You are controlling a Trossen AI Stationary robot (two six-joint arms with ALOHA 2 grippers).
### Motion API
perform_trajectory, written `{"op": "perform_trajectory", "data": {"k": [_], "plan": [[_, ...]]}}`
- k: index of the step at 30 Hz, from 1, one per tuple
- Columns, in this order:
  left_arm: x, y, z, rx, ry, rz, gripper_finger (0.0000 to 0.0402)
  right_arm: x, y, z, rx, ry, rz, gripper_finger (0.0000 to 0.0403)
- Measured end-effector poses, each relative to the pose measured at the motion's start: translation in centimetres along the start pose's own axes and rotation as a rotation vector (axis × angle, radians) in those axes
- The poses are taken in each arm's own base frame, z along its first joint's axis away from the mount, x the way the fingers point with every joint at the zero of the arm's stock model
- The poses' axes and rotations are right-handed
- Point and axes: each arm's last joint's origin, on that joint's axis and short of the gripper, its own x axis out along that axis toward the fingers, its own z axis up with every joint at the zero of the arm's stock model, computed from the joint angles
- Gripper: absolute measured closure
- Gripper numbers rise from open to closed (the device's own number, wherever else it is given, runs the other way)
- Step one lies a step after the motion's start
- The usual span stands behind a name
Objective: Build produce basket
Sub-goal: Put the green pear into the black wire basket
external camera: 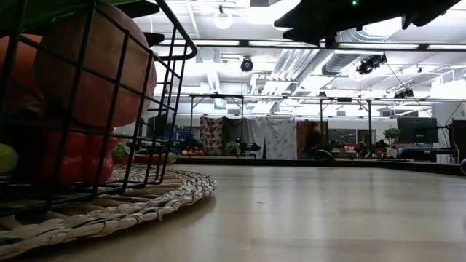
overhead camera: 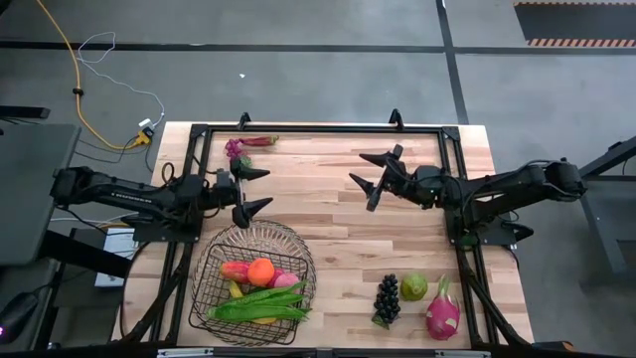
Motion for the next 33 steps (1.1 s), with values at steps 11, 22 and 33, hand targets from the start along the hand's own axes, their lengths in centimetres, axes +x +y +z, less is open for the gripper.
{"op": "perform_trajectory", "data": {"k": [11, 22, 33], "plan": [[-0.02, -0.25, 0.40, -0.044, -0.035, -0.076, 0.0021, -0.02, 0.18, -0.39, -0.015, 0.033, 0.053, 0.0119], [-0.02, -0.24, 0.40, -0.044, -0.036, -0.076, 0.0021, -0.02, 0.18, -0.39, 0.032, 0.034, 0.052, 0.0119], [-0.02, -0.25, 0.40, -0.044, -0.035, -0.078, 0.0021, 0.11, 0.82, -0.39, 0.175, 0.182, 0.225, 0.0119]]}}
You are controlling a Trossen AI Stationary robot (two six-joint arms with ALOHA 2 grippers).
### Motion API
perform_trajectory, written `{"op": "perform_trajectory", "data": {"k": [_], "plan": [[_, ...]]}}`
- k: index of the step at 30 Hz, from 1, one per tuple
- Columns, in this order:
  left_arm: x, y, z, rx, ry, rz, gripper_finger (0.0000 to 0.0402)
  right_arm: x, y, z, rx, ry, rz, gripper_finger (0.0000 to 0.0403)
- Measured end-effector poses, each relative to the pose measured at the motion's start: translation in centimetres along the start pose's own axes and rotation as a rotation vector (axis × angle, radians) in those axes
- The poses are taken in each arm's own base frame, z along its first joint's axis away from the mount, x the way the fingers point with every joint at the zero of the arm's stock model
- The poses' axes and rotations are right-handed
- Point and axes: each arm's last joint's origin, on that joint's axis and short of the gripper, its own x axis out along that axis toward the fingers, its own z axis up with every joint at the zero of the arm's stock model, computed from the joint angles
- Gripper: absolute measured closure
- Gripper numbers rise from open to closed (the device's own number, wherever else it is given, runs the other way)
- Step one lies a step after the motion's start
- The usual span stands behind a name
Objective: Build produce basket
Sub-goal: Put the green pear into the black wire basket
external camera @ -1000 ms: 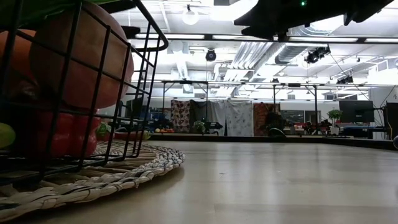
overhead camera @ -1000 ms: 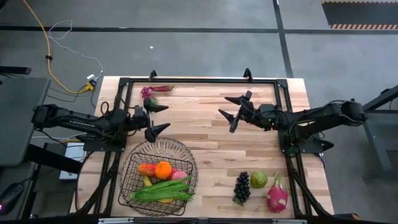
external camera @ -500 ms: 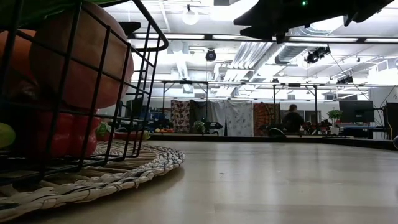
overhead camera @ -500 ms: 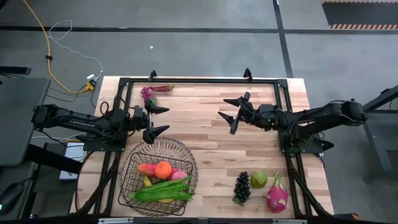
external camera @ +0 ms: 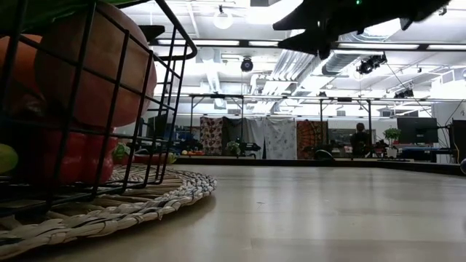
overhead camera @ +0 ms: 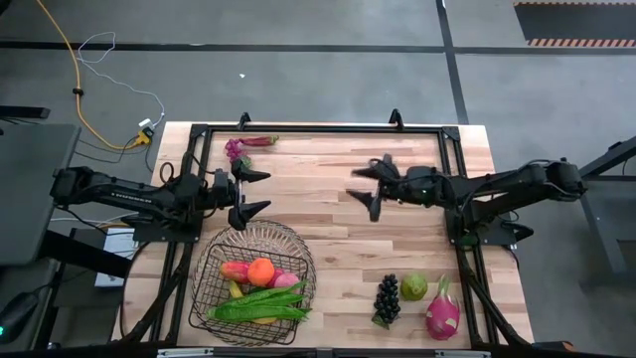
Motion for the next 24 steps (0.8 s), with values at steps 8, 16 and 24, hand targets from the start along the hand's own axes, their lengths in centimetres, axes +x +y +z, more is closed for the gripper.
{"op": "perform_trajectory", "data": {"k": [8, 16, 24], "plan": [[0.0, 0.0, 0.0, 0.011, 0.002, 0.001, 0.0021, -1.7, 4.1, 0.8, 0.057, 0.353, 0.118, 0.0119], [0.0, 0.0, -0.1, 0.012, 0.008, 0.002, 0.0021, -6.4, 7.4, -1.5, 0.166, 0.684, -0.088, 0.0119], [0.0, 0.0, -0.2, 0.029, 0.023, 0.006, 0.0021, -10.6, 9.3, -3.6, 0.334, 0.897, -0.182, 0.0119]]}}
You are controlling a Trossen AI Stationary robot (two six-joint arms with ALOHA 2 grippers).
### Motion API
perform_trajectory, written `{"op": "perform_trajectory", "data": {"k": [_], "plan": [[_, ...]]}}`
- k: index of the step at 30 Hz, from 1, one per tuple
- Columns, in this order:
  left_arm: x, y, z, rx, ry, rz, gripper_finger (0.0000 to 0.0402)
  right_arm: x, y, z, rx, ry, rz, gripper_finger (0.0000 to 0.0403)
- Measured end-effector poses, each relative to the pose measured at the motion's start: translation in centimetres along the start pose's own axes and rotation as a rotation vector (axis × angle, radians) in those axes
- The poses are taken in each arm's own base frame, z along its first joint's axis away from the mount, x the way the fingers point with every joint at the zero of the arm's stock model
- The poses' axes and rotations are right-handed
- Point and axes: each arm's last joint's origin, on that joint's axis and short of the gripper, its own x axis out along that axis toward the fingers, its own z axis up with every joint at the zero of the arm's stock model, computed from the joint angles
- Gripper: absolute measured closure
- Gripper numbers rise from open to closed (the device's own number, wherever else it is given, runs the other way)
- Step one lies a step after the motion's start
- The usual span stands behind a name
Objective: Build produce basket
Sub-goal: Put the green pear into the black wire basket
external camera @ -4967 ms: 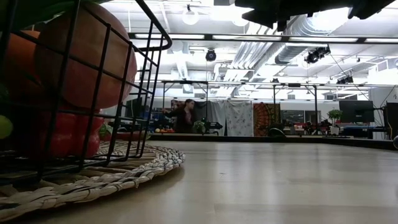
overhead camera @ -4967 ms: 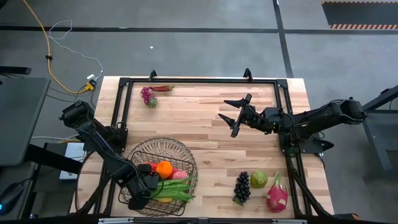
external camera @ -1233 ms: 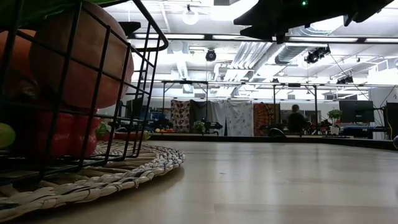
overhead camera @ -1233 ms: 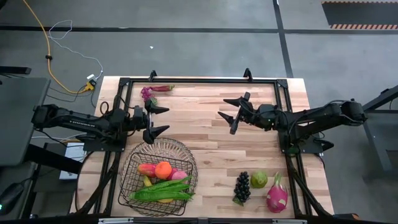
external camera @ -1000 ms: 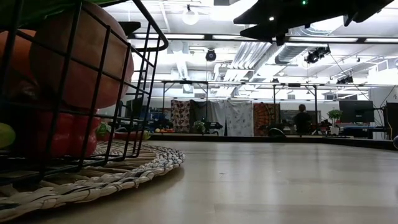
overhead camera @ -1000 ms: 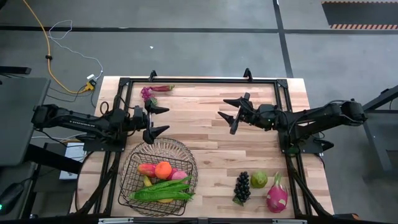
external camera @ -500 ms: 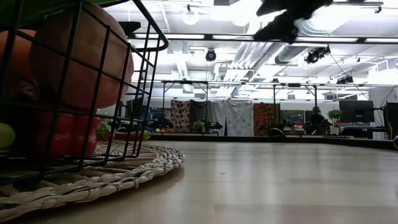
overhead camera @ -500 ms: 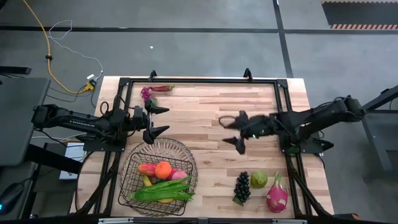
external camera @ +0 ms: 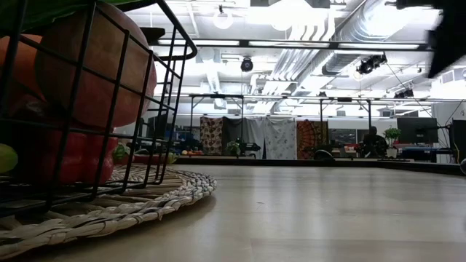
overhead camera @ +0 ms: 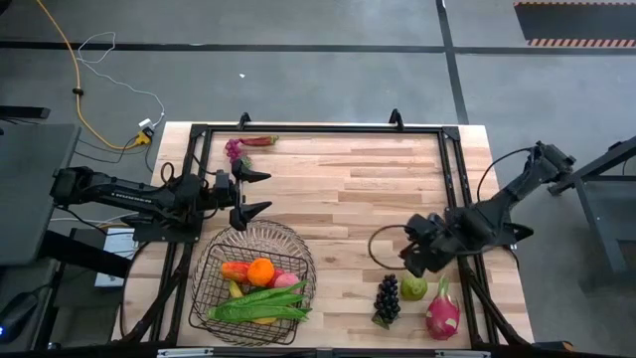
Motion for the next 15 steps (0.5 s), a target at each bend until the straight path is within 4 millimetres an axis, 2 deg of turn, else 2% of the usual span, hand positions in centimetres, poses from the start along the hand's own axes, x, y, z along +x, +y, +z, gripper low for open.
{"op": "perform_trajectory", "data": {"k": [8, 15], "plan": [[0.0, 0.0, 0.0, 0.038, -0.001, 0.002, 0.0021, -0.4, 1.4, -2.6, 0.056, 0.080, 0.073, 0.0119], [0.0, 0.0, 0.0, 0.038, 0.000, -0.001, 0.0021, 1.5, 3.2, -4.9, 0.068, 0.188, 0.044, 0.0119]]}}
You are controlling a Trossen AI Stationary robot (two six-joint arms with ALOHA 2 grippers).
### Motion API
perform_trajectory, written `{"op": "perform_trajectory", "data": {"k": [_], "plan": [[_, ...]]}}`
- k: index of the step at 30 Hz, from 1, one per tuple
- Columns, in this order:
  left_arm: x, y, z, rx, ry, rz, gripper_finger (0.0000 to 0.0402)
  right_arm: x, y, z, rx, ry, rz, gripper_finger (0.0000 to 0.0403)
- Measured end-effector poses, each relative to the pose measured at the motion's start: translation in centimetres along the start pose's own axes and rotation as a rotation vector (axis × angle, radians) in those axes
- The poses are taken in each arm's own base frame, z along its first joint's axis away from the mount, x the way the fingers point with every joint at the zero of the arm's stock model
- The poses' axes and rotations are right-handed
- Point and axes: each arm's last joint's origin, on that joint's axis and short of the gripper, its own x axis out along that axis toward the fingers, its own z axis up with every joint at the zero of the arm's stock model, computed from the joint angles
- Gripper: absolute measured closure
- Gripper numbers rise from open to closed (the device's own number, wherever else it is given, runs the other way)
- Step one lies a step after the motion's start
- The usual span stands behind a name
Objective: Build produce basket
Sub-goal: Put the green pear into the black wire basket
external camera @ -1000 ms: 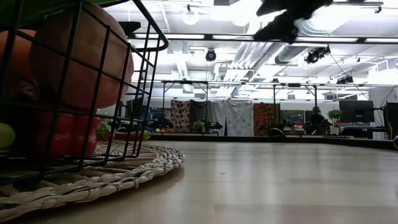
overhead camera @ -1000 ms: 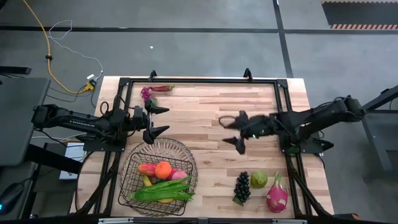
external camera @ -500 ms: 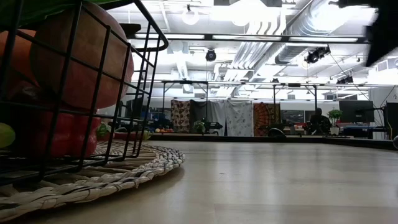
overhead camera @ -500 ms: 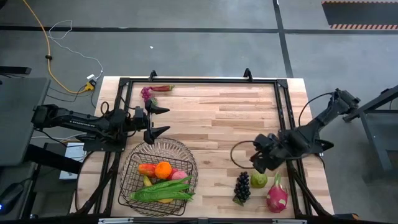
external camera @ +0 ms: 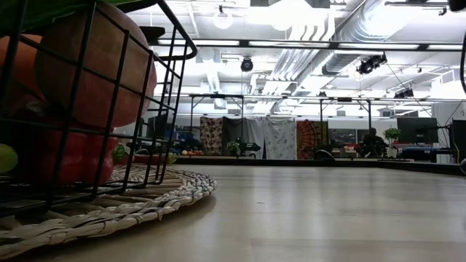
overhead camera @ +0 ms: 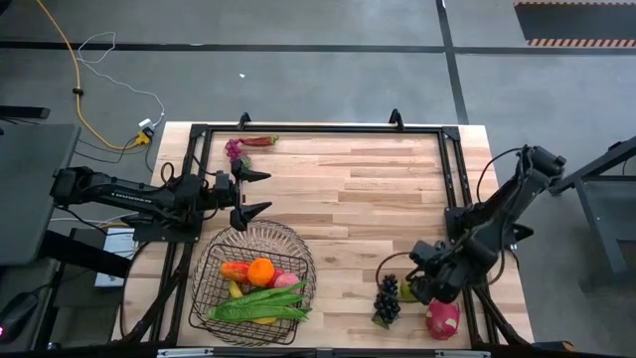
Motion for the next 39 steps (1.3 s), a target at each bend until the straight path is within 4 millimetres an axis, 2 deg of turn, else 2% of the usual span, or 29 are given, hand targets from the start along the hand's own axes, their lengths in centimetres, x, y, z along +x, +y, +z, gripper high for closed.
{"op": "perform_trajectory", "data": {"k": [6, 14, 21, 26, 30, 39], "plan": [[0.0, 0.1, 0.0, 0.000, -0.001, 0.027, 0.0021, 2.0, 0.9, -0.9, 0.000, 0.037, -0.036, 0.0119], [0.0, 0.3, 0.0, -0.028, -0.005, 0.086, 0.0021, 2.3, 1.4, -1.0, 0.015, 0.035, 0.003, 0.0119], [0.0, 0.2, -0.1, -0.141, -0.002, 0.069, 0.0021, 1.1, 2.1, -0.8, 0.001, 0.064, 0.007, 0.0119], [0.0, 0.1, -0.2, -0.180, 0.013, 0.050, 0.0021, 0.0, 2.1, -0.7, -0.007, 0.065, -0.054, 0.0119], [0.0, 0.1, -0.4, -0.197, 0.028, 0.052, 0.0021, -0.2, 2.4, -0.8, -0.012, 0.060, -0.041, 0.0119], [0.0, 0.2, -0.4, -0.152, 0.030, 0.057, 0.0021, -0.6, 5.2, -1.4, -0.058, 0.057, -0.132, 0.0127]]}}
